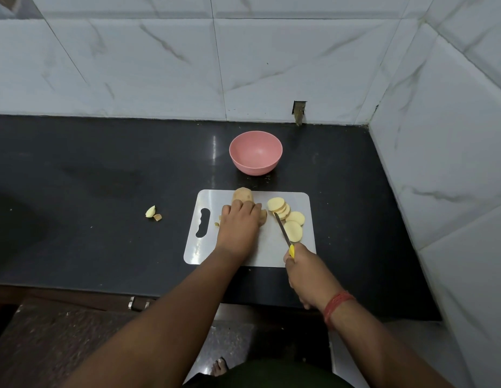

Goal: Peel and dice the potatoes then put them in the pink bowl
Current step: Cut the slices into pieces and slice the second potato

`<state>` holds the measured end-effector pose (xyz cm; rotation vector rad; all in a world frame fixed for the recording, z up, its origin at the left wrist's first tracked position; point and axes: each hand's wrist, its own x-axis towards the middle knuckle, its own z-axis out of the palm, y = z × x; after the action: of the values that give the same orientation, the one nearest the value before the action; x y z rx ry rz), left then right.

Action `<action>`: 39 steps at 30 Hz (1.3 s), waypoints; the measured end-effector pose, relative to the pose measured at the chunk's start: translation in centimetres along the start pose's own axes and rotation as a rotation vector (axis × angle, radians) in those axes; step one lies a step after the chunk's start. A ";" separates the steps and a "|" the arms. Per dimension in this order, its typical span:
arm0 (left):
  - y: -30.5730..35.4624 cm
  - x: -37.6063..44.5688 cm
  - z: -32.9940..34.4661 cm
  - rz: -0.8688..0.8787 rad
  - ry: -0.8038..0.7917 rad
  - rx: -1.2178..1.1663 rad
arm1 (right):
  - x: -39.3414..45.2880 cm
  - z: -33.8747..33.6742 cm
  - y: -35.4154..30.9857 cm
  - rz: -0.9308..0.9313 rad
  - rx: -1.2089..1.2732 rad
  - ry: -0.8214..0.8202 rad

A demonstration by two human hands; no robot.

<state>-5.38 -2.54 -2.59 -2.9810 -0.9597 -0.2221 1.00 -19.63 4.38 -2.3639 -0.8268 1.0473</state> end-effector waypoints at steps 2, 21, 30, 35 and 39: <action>0.2 0.4 -0.1 0.032 -0.023 0.057 | 0.0 -0.1 0.1 0.000 0.009 0.001; 2.5 -2.6 1.3 -0.020 -0.067 -0.258 | 0.2 -0.3 0.8 0.049 0.055 0.000; 0.5 -4.0 1.2 -0.017 -0.044 -0.195 | 0.7 0.1 1.1 0.067 0.021 -0.027; -0.1 -4.2 1.2 0.017 -0.050 -0.136 | 1.1 0.5 1.0 0.095 -0.026 -0.065; 0.2 -3.4 0.9 -0.003 -0.046 -0.181 | 1.0 1.0 0.9 0.123 0.001 -0.095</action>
<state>-7.88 -4.62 -3.94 -3.1619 -0.9999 -0.2548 1.10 -19.49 2.71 -2.4056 -0.7208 1.2176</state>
